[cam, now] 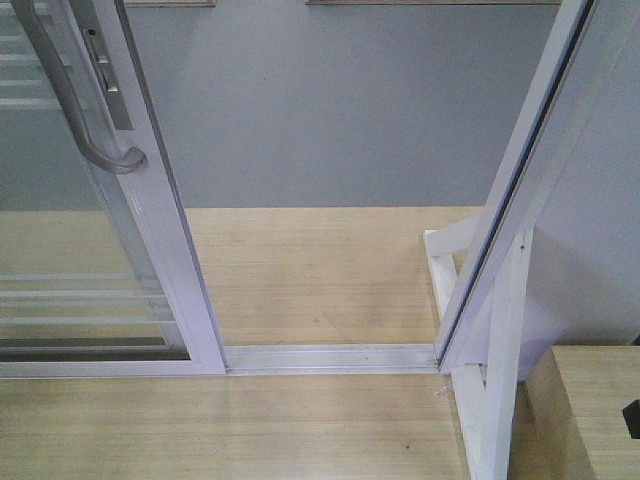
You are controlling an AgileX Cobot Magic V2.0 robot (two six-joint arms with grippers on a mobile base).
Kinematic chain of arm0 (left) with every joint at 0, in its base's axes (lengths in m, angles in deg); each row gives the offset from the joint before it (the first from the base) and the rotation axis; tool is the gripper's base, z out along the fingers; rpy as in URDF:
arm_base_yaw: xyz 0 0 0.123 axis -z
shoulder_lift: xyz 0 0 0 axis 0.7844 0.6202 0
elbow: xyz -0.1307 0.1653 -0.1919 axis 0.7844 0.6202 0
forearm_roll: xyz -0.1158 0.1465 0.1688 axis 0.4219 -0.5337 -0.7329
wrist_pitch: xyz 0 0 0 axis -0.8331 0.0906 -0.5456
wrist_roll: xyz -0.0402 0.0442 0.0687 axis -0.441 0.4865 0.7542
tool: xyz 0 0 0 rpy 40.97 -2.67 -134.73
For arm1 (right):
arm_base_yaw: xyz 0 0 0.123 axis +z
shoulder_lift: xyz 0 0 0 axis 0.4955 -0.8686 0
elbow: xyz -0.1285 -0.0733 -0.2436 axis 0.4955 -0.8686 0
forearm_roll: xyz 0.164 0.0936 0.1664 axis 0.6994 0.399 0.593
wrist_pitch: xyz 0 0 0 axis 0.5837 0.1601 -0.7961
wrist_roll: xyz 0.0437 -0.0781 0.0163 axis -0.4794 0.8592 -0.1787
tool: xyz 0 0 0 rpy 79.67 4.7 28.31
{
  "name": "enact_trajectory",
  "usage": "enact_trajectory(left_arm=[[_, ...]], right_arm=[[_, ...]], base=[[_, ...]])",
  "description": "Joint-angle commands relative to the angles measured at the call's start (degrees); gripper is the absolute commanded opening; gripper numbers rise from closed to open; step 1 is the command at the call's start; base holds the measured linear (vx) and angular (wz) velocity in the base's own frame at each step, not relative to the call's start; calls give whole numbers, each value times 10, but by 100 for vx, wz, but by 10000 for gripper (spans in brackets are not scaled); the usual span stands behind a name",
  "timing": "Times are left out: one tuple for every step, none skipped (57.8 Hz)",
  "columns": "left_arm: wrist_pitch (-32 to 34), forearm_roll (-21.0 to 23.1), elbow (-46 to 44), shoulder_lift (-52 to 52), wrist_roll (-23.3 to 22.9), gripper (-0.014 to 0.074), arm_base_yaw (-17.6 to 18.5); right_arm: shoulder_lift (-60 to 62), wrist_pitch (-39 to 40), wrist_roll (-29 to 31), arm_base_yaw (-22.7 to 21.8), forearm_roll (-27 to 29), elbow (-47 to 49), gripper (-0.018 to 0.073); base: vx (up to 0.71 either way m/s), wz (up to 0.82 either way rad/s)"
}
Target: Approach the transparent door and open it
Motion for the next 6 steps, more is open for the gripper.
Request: enact_trajectory(left_arm=[[48,2,9,-8,0,-3,3],[48,2,9,-8,0,-3,3],[48,2,9,-8,0,-3,3],[48,2,9,-8,0,-3,3],[48,2,9,-8,0,-3,3],[48,2,9,-8,0,-3,3]], right_arm=[[10,48,0,-3,-5,-2,-6],[10,48,0,-3,-5,-2,-6],[10,48,0,-3,-5,-2,-6],[10,48,0,-3,-5,-2,-6],[10,48,0,-3,-5,-2,-6],[10,48,0,-3,-5,-2,-6]], base=[[0,0],[0,0],[0,0],[0,0],[0,0],[0,0]])
